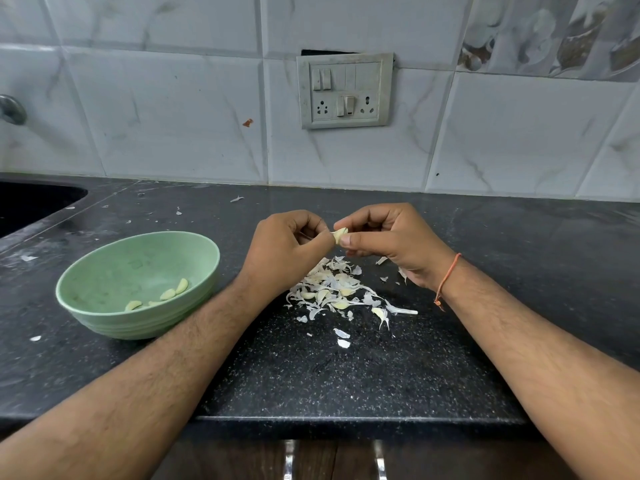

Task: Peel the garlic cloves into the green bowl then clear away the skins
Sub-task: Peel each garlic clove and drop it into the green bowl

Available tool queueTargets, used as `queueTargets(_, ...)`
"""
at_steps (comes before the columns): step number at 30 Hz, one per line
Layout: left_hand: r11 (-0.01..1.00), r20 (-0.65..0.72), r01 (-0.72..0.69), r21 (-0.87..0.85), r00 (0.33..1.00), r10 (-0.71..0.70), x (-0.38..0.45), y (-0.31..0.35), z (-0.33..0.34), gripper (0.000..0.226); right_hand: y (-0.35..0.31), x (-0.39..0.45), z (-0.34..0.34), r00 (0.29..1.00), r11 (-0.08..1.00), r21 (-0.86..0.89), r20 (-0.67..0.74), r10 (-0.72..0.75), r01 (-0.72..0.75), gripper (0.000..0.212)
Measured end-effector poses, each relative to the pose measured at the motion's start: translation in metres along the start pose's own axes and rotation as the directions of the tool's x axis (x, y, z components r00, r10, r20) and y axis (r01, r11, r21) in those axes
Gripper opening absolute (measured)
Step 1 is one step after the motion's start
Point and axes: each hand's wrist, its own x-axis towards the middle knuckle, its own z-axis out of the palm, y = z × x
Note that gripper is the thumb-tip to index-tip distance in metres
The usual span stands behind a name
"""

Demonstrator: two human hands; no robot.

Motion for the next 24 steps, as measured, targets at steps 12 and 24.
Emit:
queueTargets(12, 0.997, -0.014, 0.076, -0.007, 0.997, -0.077, -0.0005, -0.0005, 0.0006, 0.008, -0.0032, -0.0024, 0.0011, 1.000, 0.998, 0.055, 0.004, 0.028, -0.028, 0.023)
queueTargets(24, 0.998, -0.009, 0.010, 0.069, 1.000, -0.010, 0.0023, -0.0054, 0.0012, 0.018, -0.0036, -0.0008, 0.0019, 0.994, 0.997, 0.055, -0.097, 0.056, -0.051, 0.018)
